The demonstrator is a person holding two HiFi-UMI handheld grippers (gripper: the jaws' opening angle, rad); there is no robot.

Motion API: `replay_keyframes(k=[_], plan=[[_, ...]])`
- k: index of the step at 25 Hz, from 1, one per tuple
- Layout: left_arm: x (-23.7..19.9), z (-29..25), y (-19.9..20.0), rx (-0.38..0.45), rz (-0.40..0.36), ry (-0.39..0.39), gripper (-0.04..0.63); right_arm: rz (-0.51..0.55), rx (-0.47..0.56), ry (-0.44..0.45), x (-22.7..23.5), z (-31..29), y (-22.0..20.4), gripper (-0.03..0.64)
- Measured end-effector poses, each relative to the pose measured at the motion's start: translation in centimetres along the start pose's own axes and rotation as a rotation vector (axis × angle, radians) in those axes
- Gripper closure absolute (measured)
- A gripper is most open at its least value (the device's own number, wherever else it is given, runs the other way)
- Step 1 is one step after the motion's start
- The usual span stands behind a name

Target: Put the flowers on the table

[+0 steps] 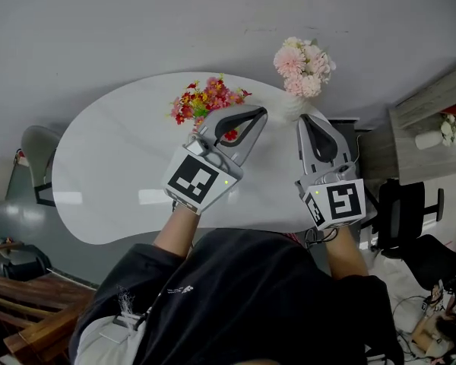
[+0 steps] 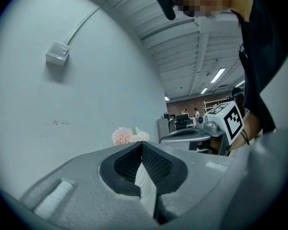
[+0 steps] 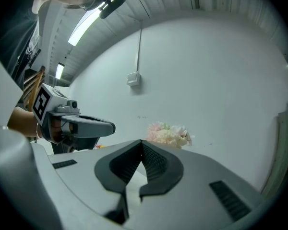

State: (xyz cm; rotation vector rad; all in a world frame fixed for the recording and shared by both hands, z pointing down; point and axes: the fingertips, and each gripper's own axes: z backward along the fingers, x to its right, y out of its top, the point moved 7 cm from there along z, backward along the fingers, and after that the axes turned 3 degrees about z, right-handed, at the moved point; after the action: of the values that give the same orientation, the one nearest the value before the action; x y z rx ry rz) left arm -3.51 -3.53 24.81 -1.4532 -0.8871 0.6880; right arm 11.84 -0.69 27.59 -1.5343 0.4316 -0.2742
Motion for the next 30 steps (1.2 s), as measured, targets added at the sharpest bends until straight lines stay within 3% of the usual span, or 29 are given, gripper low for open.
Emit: replay_keyframes(k=[13, 19, 30], plan=[[-0.4, 1.7, -0.7, -0.019, -0.024, 0.004, 0.591, -0.003, -0.018, 0.085, -2.7, -0.2, 0.4, 0.606], [-0.6, 2.3, -1.3, -0.057, -0.075, 0.026, 0.591, 0.006, -0.027, 0.128, -3.9, -0.7, 0.7, 0.606], [-1.7, 4.1, -3.3, -0.087, -0.036, 0.023, 0.591, -0.026, -0.040, 0.162, -4.6, -0.8, 0.5, 0.606]])
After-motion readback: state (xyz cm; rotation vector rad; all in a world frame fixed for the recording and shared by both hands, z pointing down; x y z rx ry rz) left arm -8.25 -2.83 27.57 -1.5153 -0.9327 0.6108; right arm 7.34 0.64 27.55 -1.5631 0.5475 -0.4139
